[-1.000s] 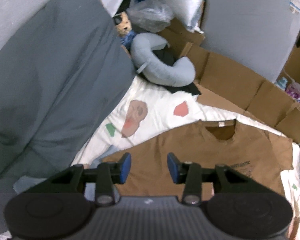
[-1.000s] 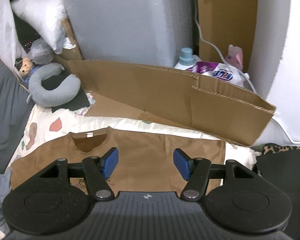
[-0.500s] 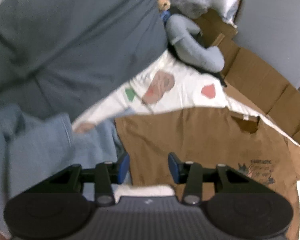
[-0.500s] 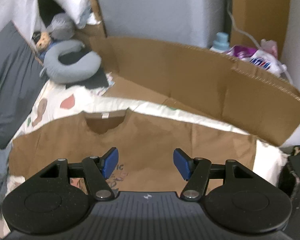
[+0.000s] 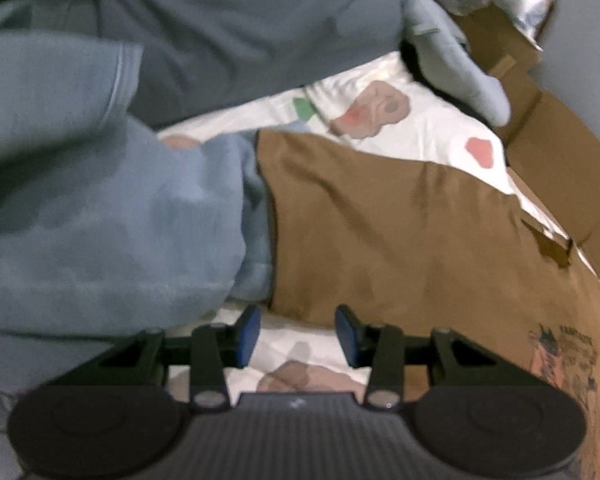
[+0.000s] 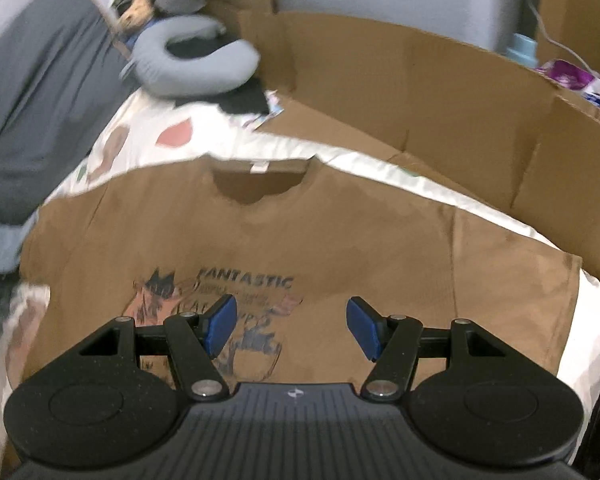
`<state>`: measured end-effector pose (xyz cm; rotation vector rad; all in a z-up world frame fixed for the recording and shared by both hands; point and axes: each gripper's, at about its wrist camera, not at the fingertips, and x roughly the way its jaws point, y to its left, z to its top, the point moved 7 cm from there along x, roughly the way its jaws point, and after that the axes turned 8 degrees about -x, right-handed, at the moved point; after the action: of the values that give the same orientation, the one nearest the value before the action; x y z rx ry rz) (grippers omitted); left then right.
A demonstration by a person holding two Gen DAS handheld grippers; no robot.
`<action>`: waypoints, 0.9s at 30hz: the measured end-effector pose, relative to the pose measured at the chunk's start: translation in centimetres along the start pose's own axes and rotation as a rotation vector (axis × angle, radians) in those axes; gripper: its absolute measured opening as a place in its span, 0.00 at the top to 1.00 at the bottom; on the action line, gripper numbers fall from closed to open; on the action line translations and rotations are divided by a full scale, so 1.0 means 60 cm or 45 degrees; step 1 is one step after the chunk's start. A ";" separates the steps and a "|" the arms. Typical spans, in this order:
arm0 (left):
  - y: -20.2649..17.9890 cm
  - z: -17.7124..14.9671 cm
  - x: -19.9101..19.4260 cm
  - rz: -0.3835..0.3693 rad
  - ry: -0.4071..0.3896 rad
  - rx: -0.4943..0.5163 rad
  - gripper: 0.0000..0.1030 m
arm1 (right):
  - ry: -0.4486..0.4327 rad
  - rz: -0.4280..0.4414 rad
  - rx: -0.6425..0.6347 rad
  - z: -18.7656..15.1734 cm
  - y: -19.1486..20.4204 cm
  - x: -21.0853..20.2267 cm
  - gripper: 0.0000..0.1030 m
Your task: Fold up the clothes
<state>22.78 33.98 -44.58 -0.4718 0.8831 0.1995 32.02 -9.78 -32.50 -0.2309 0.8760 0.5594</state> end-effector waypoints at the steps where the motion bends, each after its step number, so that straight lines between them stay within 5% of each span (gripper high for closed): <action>1: 0.005 -0.004 0.007 -0.001 -0.004 -0.028 0.52 | 0.005 0.004 -0.026 -0.003 0.007 0.002 0.35; 12: 0.047 -0.014 0.038 -0.107 -0.088 -0.332 0.57 | 0.053 0.103 -0.167 0.000 0.075 0.034 0.35; 16: 0.049 -0.015 0.038 -0.162 -0.106 -0.393 0.83 | 0.076 0.147 -0.194 -0.005 0.103 0.049 0.35; 27: 0.039 0.000 0.014 -0.085 -0.197 -0.202 0.95 | 0.148 0.210 -0.236 -0.037 0.147 0.074 0.35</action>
<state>22.48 36.04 -45.96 -0.6244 0.7017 0.2425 27.95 -1.68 -37.07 -0.3646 0.9615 0.7887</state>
